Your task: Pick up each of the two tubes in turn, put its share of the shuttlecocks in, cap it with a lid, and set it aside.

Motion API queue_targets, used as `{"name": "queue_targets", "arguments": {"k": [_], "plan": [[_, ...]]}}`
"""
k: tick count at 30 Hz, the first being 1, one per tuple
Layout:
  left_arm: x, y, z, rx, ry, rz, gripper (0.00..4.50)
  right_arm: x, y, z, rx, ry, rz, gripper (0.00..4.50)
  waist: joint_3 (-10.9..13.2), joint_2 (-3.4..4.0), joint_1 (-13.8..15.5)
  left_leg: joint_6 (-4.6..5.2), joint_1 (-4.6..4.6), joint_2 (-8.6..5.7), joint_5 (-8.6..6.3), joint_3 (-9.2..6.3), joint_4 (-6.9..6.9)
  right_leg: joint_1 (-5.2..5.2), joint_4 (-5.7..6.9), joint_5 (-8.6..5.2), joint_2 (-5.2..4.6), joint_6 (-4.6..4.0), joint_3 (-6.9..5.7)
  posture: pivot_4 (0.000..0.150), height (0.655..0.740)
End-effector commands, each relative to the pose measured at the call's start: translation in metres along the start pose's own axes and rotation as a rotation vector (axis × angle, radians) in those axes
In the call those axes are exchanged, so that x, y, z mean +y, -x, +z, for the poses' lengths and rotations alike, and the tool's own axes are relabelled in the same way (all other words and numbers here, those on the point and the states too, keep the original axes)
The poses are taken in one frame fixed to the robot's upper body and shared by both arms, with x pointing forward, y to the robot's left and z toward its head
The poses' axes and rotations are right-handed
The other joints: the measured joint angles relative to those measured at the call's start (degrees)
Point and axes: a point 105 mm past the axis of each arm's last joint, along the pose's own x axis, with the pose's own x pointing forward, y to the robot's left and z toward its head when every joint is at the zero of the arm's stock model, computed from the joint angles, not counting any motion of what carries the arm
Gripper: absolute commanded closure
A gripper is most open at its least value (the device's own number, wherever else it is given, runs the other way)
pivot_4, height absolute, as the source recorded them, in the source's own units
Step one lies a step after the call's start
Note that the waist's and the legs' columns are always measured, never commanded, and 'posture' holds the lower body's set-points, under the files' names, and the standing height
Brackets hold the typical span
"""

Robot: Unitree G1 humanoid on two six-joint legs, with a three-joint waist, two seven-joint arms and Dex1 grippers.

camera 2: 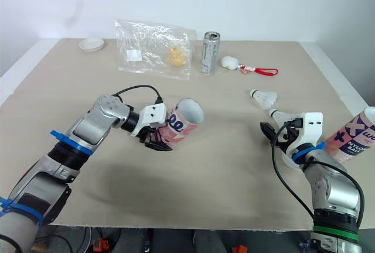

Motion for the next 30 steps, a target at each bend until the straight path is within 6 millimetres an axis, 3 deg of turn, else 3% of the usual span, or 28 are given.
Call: {"name": "queue_targets", "arguments": {"k": [1, 3, 5, 7, 13, 14, 20, 22, 26, 28, 30], "plan": [[0.002, 0.004, 0.011, -0.013, -0.046, 0.015, 1.16, 0.0, -0.005, 0.012, -0.049, 0.018, 0.003, 0.09, 0.0, 0.0, 0.0, 0.0, 0.0, 0.0, 0.0, 0.0, 0.0, 0.0, 0.0, 0.0, 0.0, 0.0, 0.0, 0.15, 0.74], [0.002, 0.004, 0.011, -0.015, -0.044, 0.014, 1.16, -0.001, -0.008, 0.013, -0.054, 0.019, -0.005, 0.09, 0.0, 0.0, 0.0, 0.0, 0.0, 0.0, 0.0, 0.0, 0.0, 0.0, 0.0, 0.0, 0.01, 0.0, -0.01, 0.15, 0.74], [0.002, 0.003, 0.011, -0.015, -0.044, 0.014, 1.16, -0.003, -0.011, 0.014, -0.055, 0.013, -0.012, 0.47, 0.0, 0.0, 0.0, 0.0, 0.0, 0.0, 0.0, 0.0, 0.0, 0.0, 0.0, 0.0, 0.0, 0.0, 0.0, 0.15, 0.74], [0.002, 0.003, 0.011, -0.015, -0.044, 0.015, 1.16, -0.004, -0.013, 0.014, -0.052, 0.017, -0.016, 1.23, 0.0, 0.0, 0.0, 0.0, 0.0, 0.0, 0.0, 0.0, 0.0, 0.0, 0.0, 0.0, 0.0, 0.0, 0.0, 0.15, 0.74], [0.003, 0.004, 0.01, -0.014, -0.043, 0.021, 1.16, -0.006, -0.016, 0.015, -0.048, 0.026, -0.017, 4.2, 0.0, 0.0, 0.0, 0.0, 0.0, 0.0, 0.0, -0.01, -0.01, 0.0, 0.0, -0.01, 0.0, 0.0, 0.0, 0.15, 0.74], [0.003, 0.004, 0.01, -0.013, -0.043, 0.021, 1.16, -0.006, -0.015, 0.014, -0.047, 0.028, -0.02, 4.37, 0.0, 0.0, 0.0, 0.0, 0.0, 0.0, 0.0, -0.01, -0.01, 0.0, 0.0, -0.01, 0.0, 0.0, 0.0, 0.15, 0.74], [0.002, 0.004, 0.01, -0.013, -0.041, 0.021, 1.16, -0.006, -0.007, 0.018, -0.042, 0.066, -0.014, 4.37, 0.0, 0.0, 0.0, 0.0, 0.0, 0.0, 0.0, 0.0, -0.01, 0.0, 0.0, -0.01, 0.0, 0.0, 0.0, 0.15, 0.74], [0.002, 0.004, 0.01, -0.013, -0.041, 0.019, 1.16, -0.001, 0.0, 0.024, -0.029, 0.157, 0.024, 4.37, 0.0, 0.01, 0.0, 0.0, 0.0, -0.01, 0.0, 0.0, -0.02, 0.0, 0.0, -0.02, 0.0, 0.01, 0.0, 0.15, 0.74], [0.003, 0.005, 0.009, -0.012, -0.038, 0.015, 1.16, 0.021, 0.013, 0.055, -0.051, 0.412, 0.14, 4.37, 0.0, 0.04, 0.0, 0.0, -0.03, -0.04, 0.0, 0.0, -0.04, -0.01, 0.0, -0.06, -0.03, 0.04, 0.0, 0.15, 0.74], [0.004, 0.005, 0.008, -0.009, -0.036, 0.008, 1.16, 0.042, 0.018, 0.082, -0.105, 0.546, 0.239, 4.37, 0.0, 0.1, -0.2, 0.0, -0.01, -0.04, 0.0, 0.03, -0.02, -0.02, 0.0, -0.06, -0.04, 0.05, 0.03, 0.15, 0.74], [0.003, 0.005, 0.008, -0.005, -0.036, -0.006, 1.16, 0.075, 0.024, 0.111, -0.173, 0.704, 0.404, 4.37, 0.0, 0.11, -0.3, 0.0, 0.02, -0.03, 0.0, 0.04, -0.02, -0.04, 0.02, -0.04, -0.02, 0.04, 0.04, 0.15, 0.74]]}}
